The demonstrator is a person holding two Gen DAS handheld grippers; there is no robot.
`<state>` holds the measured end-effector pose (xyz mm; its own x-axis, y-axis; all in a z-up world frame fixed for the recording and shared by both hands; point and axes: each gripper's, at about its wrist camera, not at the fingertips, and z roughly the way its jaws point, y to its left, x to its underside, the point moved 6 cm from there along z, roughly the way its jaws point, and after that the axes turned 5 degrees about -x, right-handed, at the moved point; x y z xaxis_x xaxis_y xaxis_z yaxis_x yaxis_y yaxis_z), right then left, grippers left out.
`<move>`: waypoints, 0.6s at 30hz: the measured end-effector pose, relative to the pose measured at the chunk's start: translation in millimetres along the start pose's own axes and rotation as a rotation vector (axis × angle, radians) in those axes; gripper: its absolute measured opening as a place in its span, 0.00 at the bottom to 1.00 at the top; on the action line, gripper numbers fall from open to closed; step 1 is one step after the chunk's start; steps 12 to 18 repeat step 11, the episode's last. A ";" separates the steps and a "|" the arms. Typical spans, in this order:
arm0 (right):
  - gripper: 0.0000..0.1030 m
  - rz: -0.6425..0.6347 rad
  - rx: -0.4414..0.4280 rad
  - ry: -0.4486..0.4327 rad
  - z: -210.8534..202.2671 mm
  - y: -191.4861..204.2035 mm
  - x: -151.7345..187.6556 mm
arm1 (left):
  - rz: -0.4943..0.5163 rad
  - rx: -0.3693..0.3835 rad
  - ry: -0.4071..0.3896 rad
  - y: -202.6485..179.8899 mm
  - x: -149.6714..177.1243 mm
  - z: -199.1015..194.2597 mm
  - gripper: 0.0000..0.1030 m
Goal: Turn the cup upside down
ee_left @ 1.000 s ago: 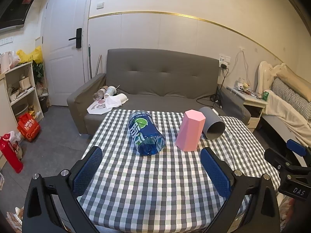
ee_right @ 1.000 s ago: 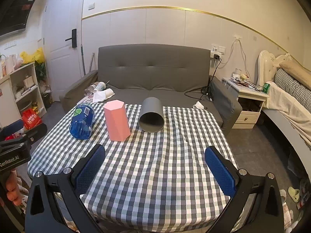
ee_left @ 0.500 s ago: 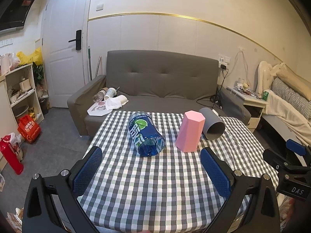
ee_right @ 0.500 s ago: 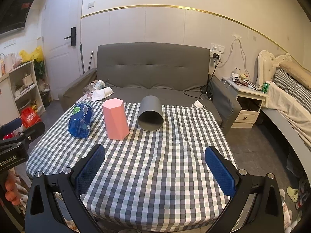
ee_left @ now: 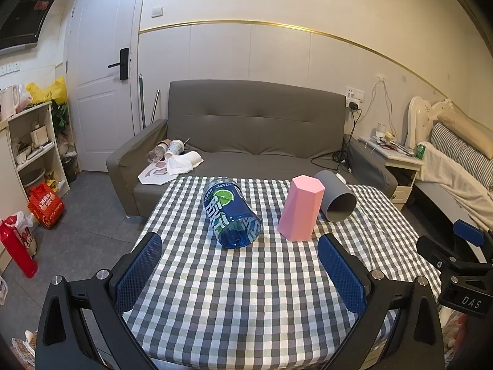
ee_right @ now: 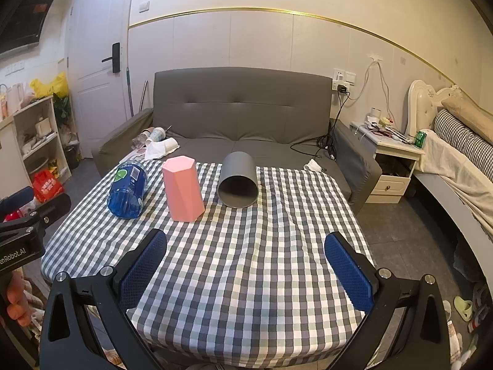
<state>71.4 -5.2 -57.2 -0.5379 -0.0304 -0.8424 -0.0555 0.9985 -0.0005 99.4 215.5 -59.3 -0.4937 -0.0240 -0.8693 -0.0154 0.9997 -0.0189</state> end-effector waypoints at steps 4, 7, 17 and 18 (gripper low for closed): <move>1.00 0.000 0.000 0.000 0.1 0.1 0.0 | 0.001 -0.001 0.000 -0.1 0.0 -0.1 1.00; 1.00 0.000 0.000 0.000 0.1 0.2 0.0 | 0.000 -0.002 -0.001 -0.1 0.0 -0.2 1.00; 1.00 -0.001 0.000 0.001 -0.1 0.3 0.3 | -0.001 -0.002 0.002 0.3 0.3 0.1 1.00; 1.00 -0.001 0.000 0.001 -0.1 0.3 0.3 | -0.001 -0.002 0.002 0.3 0.3 0.1 1.00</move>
